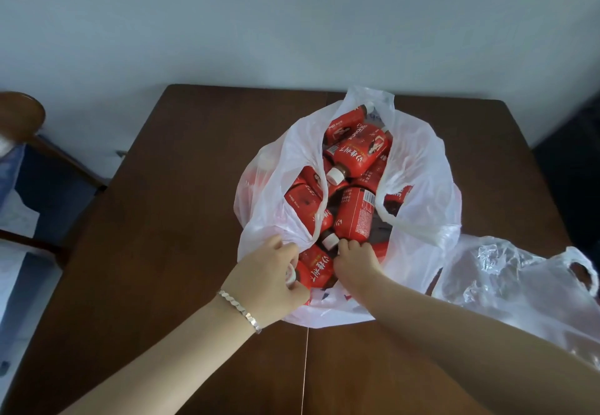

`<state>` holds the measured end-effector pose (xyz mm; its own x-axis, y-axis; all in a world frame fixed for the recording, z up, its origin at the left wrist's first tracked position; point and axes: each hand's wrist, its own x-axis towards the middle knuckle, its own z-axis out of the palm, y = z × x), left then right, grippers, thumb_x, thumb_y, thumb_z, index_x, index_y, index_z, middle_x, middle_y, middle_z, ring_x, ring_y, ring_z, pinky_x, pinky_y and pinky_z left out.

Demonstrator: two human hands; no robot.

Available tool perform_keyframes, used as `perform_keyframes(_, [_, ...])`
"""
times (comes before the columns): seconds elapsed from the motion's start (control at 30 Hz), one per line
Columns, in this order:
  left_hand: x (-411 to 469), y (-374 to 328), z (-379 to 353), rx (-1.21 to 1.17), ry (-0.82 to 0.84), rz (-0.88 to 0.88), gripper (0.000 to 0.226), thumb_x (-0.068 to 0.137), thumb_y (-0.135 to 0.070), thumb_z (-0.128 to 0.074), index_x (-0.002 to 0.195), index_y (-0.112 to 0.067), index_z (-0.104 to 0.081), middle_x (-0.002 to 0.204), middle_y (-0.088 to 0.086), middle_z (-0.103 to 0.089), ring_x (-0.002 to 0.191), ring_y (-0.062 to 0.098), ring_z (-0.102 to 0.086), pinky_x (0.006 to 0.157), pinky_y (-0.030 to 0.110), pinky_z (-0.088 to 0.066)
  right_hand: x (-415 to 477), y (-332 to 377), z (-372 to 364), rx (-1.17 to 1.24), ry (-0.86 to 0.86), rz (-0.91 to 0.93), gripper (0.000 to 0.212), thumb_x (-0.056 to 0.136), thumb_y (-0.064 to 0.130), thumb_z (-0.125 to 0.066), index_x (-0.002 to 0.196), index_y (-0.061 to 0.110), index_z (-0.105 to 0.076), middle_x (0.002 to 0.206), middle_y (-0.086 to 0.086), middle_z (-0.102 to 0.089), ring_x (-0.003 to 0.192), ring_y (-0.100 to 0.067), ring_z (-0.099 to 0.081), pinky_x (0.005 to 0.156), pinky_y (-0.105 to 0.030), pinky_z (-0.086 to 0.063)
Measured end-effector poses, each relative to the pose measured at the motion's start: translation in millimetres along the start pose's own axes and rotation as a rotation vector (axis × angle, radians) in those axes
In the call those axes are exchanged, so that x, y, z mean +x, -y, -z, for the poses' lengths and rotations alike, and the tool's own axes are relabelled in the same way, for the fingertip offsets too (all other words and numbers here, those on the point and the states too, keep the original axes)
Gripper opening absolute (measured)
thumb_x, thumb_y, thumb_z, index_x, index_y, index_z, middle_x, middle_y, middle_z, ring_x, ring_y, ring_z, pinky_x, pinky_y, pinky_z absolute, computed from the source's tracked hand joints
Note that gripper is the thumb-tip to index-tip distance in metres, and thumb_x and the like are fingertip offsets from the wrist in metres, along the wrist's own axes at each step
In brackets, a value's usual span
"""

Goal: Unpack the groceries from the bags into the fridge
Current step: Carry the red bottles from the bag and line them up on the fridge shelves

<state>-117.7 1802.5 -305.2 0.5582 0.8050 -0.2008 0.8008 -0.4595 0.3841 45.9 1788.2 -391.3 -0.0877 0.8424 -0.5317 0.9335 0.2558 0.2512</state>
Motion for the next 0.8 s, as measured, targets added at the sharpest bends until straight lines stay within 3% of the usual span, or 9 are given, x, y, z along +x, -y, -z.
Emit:
perform_keyframes(0.17, [-6,6,9,0.061,-0.064,-0.014,0.023,0.084,-0.035,-0.054,0.085,-0.025,-0.033,0.085,-0.011,-0.033,0.057,0.012,-0.038,0.048,0.008,-0.024,-22,-21,32,0.289,-0.073,-0.056,0.045,0.096,0.032,-0.05,0.134,0.012,-0.037,0.131,-0.008,-0.047,0.118,-0.026,-0.052,0.096,-0.036,-0.045])
perform_keyframes(0.3, [1,5,4,0.17,-0.138,-0.082,0.021,0.084,-0.033,-0.049,0.095,-0.015,-0.05,0.087,-0.006,-0.044,0.066,0.01,-0.041,0.056,0.009,-0.029,-60,-40,55,0.731,-0.176,-0.171,0.036,0.087,0.04,-0.061,0.115,0.018,-0.05,0.114,0.002,-0.052,0.099,-0.017,-0.056,0.087,-0.025,-0.046])
perform_keyframes(0.37, [3,2,-2,0.201,-0.179,-0.138,0.032,0.08,-0.038,-0.044,0.081,-0.01,-0.06,0.07,-0.002,-0.058,0.05,0.013,-0.049,0.045,0.015,-0.037,-81,-37,60,0.878,-0.292,-0.187,0.032,0.083,0.041,-0.066,0.105,0.02,-0.055,0.101,0.007,-0.05,0.088,-0.012,-0.054,0.079,-0.02,-0.046])
perform_keyframes(0.43, [3,3,-12,0.25,-0.227,-0.237,0.046,0.076,-0.053,-0.041,0.068,-0.013,-0.062,0.056,-0.001,-0.059,0.041,0.013,-0.053,0.038,0.015,-0.042,-95,-27,65,0.979,-0.372,-0.171,0.029,0.08,0.04,-0.069,0.1,0.02,-0.06,0.098,0.008,-0.05,0.086,-0.011,-0.056,0.076,-0.021,-0.048])
perform_keyframes(0.57, [-4,6,-19,0.281,-0.219,-0.317,0.061,0.06,-0.076,-0.059,0.068,-0.016,-0.064,0.057,-0.002,-0.062,0.042,0.012,-0.057,0.04,0.017,-0.046,-99,-5,65,0.973,-0.358,-0.1,0.029,0.082,0.039,-0.067,0.102,0.019,-0.066,0.105,0.005,-0.053,0.088,-0.012,-0.056,0.076,-0.019,-0.045])
perform_keyframes(0.67, [-9,9,-14,0.244,-0.212,-0.302,0.06,0.043,-0.072,-0.073,0.066,-0.017,-0.063,0.06,-0.005,-0.061,0.043,0.009,-0.057,0.036,0.017,-0.045,-91,2,60,0.974,-0.345,-0.107,0.029,0.081,0.037,-0.066,0.1,0.015,-0.068,0.106,0.01,-0.051,0.09,-0.012,-0.055,0.072,-0.017,-0.038])
perform_keyframes(0.8, [-10,9,-14,0.15,-0.23,-0.299,0.051,0.04,-0.056,-0.086,0.065,-0.019,-0.062,0.062,-0.008,-0.061,0.046,0.007,-0.058,0.04,0.011,-0.042,-84,3,61,1.017,-0.357,-0.113,0.029,0.077,0.038,-0.069,0.097,0.017,-0.069,0.094,0.006,-0.054,0.081,-0.009,-0.053,0.061,-0.009,-0.035])
